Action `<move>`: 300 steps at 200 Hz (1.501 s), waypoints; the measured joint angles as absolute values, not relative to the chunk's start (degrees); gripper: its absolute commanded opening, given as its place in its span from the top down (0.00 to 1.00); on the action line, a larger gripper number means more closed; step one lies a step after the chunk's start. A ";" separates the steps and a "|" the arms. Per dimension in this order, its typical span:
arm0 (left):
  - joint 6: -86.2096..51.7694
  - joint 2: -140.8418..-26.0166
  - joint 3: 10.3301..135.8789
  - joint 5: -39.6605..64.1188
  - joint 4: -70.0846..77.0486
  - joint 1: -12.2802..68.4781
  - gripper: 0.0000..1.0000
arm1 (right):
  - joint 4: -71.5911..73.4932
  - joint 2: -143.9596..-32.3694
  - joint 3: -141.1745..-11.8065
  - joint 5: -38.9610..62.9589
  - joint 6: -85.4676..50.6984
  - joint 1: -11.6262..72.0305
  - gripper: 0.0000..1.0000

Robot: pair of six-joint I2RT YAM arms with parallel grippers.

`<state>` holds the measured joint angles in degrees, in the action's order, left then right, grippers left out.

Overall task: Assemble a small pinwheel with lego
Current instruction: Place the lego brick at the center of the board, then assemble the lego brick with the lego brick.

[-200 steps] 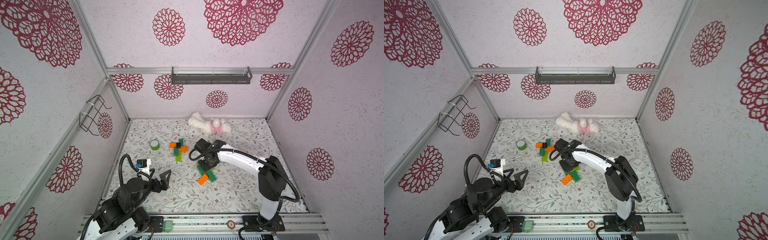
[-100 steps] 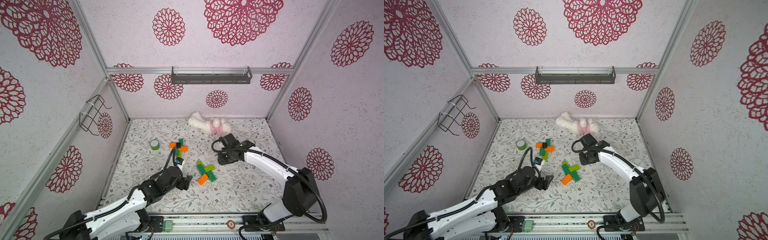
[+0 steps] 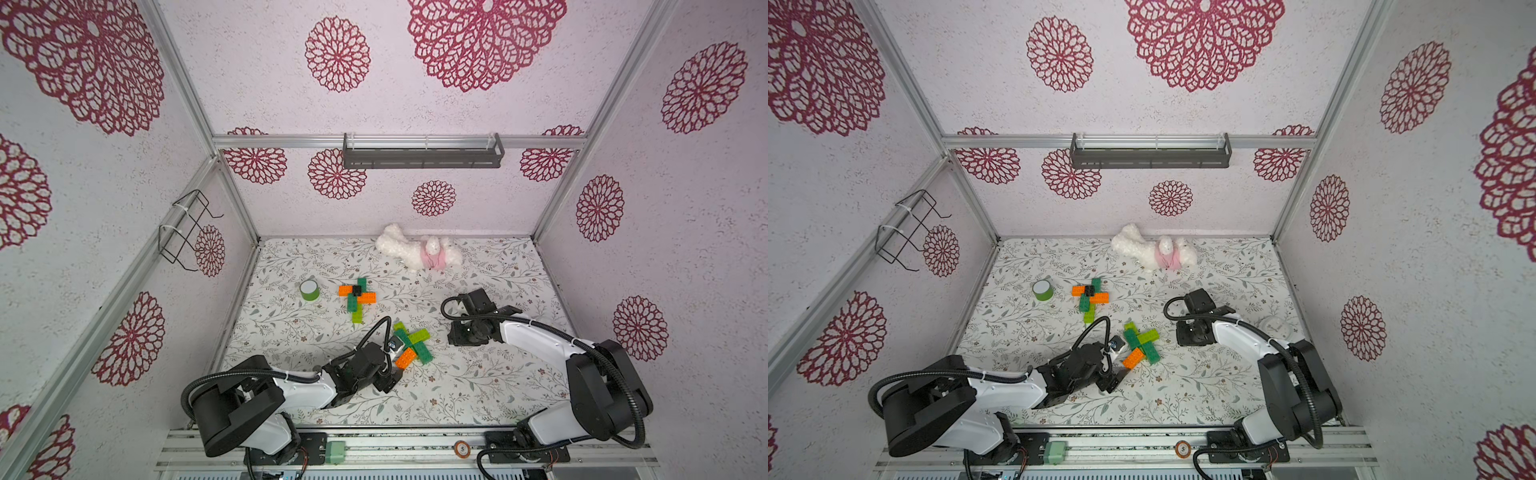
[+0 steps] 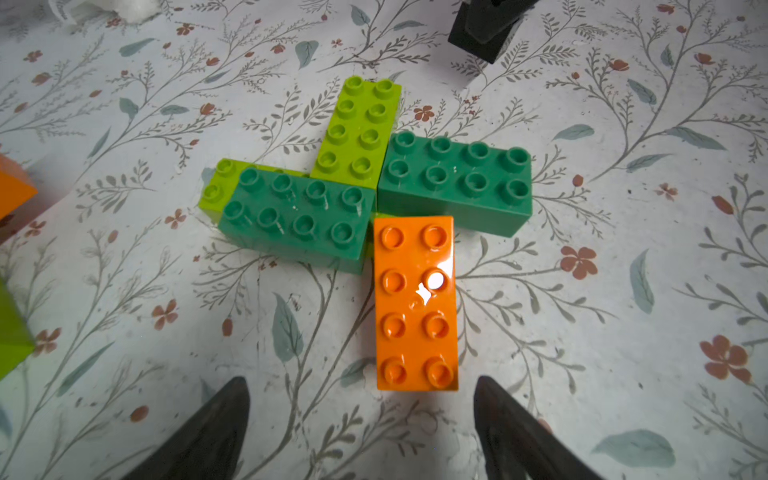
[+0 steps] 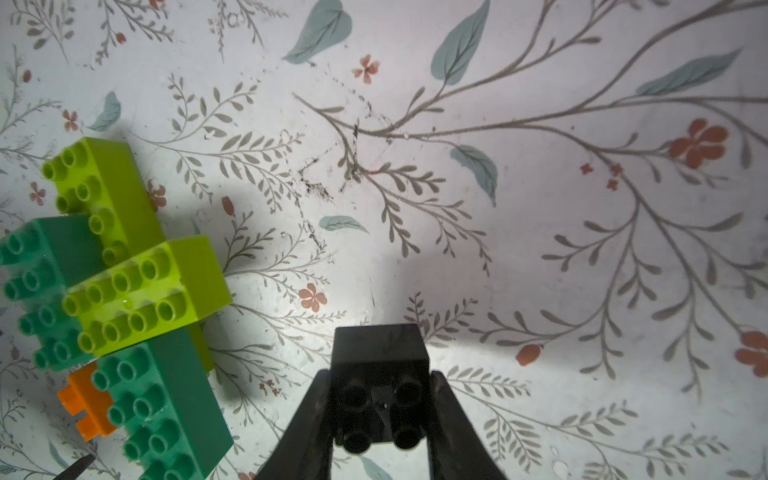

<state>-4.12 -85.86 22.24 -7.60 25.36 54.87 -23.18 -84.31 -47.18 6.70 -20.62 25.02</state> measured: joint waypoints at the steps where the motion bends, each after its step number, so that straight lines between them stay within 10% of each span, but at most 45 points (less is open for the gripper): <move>1: -4.05 -86.19 22.20 -7.44 25.89 54.87 0.17 | -23.16 -84.31 -47.13 6.70 -20.60 24.99 0.59; 39: -2.11 -91.24 21.32 -5.52 33.39 54.87 0.21 | -22.06 -84.27 -46.26 7.81 -19.97 24.01 0.47; 205: -0.16 -93.49 21.12 -4.71 37.21 54.87 0.56 | -24.56 -80.23 -53.91 10.24 -16.08 31.86 0.52; 300: 0.45 -88.09 23.49 -3.64 28.62 54.89 0.73 | -22.92 -81.12 -53.89 13.61 -14.59 35.48 0.69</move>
<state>0.45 -88.09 23.49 -3.64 28.62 54.89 -22.92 -81.12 -53.89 13.61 -14.59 35.48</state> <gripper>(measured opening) 0.351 0.312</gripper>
